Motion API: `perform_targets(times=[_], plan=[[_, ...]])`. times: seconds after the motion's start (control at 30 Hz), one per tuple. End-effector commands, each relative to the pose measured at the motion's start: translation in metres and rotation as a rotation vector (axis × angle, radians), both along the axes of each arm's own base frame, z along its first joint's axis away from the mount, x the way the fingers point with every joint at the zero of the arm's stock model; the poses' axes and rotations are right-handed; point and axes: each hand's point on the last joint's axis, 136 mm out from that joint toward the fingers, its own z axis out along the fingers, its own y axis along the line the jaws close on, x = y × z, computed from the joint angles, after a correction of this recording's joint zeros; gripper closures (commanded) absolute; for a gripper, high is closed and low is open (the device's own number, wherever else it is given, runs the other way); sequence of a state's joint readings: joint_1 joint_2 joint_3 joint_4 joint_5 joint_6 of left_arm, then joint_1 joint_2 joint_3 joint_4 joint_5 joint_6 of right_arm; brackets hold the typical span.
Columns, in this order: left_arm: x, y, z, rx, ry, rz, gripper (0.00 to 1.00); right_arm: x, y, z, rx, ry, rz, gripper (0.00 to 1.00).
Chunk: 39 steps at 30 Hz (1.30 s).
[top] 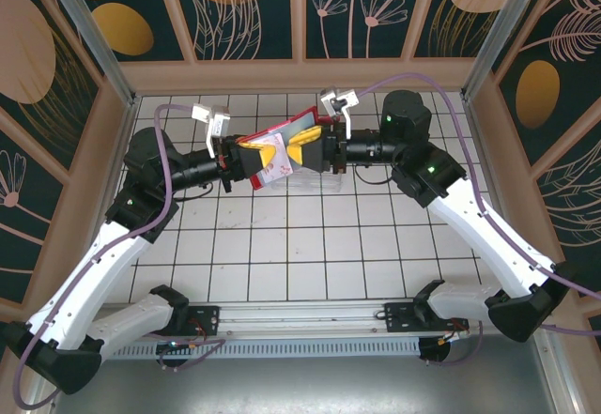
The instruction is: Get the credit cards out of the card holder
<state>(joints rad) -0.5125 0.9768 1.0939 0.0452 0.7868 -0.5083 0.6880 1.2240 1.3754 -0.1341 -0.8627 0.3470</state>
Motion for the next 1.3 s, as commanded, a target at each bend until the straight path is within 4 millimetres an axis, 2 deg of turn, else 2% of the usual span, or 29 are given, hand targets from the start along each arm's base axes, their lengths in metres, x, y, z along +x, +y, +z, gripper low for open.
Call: perform_targets(times=[0.0,0.27,0.47,0.63,1.07,1.27], plan=[[-0.012,0.001,0.022,-0.024,-0.085,-0.035,1.00,-0.013,-0.002,0.014,0.023,-0.024,0.050,0.69],[-0.012,0.001,0.026,-0.029,-0.092,-0.030,1.00,-0.003,0.003,-0.002,-0.039,-0.001,0.018,0.71],[-0.009,0.000,0.026,-0.024,-0.081,-0.029,1.00,-0.006,0.009,-0.006,-0.062,-0.001,0.040,0.72],[-0.008,0.000,0.026,-0.023,-0.081,-0.027,1.00,-0.013,0.011,-0.003,-0.053,-0.012,0.071,0.73],[-0.008,-0.002,0.020,0.000,-0.084,-0.032,0.99,-0.023,0.007,0.009,-0.011,-0.052,0.092,0.89],[-0.007,0.000,0.019,0.007,-0.084,-0.017,0.94,-0.027,0.001,0.015,0.009,-0.064,0.090,0.93]])
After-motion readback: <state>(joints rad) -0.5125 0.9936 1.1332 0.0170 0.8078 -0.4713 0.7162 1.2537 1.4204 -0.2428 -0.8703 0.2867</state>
